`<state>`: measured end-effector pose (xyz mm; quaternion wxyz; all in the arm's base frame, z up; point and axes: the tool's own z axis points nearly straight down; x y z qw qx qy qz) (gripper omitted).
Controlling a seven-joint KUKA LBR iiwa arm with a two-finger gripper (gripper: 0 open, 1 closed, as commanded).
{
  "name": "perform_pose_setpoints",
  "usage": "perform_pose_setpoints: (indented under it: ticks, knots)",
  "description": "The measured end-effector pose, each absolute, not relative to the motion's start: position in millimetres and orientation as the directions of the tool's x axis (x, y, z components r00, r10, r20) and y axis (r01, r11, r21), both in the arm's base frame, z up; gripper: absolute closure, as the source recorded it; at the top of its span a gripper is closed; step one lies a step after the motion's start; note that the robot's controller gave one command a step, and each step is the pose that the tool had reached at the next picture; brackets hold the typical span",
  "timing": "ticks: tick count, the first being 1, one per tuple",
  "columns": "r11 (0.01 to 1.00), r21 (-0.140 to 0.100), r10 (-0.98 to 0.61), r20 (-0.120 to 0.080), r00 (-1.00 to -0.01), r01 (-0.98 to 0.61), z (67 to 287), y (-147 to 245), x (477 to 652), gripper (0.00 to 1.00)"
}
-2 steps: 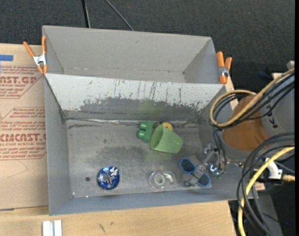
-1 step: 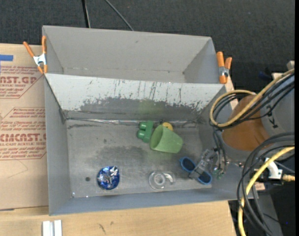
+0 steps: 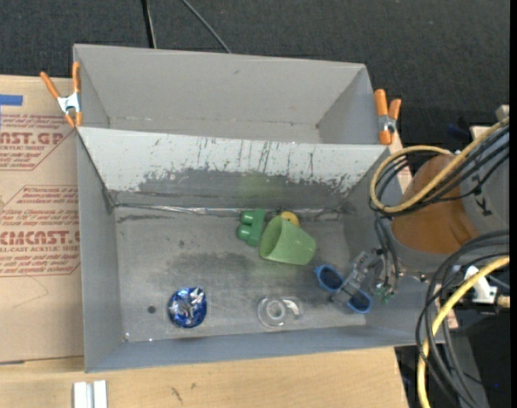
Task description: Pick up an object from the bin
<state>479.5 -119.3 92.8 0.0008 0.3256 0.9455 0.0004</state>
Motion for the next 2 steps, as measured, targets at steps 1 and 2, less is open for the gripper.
perform_pose_setpoints:
  ticks: [1, 2]
  knots:
    - [0.788, 0.001, 0.615, 0.000, -0.788, 0.615, 97.8, -118.8, 479.6, 1.00]
    - [0.789, 0.002, 0.614, -0.004, -0.789, 0.614, 151.8, -118.4, 480.5, 1.00]
